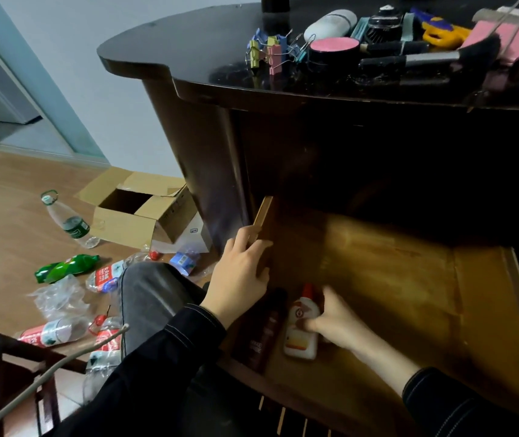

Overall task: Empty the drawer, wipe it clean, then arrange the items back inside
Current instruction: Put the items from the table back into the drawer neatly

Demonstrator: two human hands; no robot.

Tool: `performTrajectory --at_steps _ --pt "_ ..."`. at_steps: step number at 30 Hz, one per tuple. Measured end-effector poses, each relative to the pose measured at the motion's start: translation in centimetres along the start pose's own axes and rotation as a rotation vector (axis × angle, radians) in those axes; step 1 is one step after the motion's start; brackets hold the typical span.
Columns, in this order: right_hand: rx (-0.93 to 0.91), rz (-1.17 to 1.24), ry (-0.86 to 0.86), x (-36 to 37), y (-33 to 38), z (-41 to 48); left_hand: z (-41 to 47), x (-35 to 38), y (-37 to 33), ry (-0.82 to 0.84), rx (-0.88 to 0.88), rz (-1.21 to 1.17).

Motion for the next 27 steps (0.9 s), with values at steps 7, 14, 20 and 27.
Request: performTrajectory --at_steps 7,14,20,27 --pt "-0.09 -0.302 0.136 0.9 0.1 -1.5 0.1 0.3 0.0 0.001 -0.009 -0.007" --pt "-0.27 -0.669 0.322 1.3 1.2 -2.7 0.0 0.0 -0.2 0.01 -0.022 -0.043" --pt "-0.321 -0.75 0.338 1.4 1.0 -2.5 0.1 -0.3 -0.3 0.009 -0.027 -0.085" --pt "-0.409 -0.793 0.363 2.4 1.8 -1.3 0.1 -0.4 -0.3 0.016 -0.038 -0.107"
Point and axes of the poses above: each hand's wrist, its own z-axis towards the middle knuckle, its own x-axis out of the palm, y = z × x, the point moved 2 cm from there along z, towards the middle knuckle, and after that the axes turned 8 degrees about -x, right-handed, at the moved point
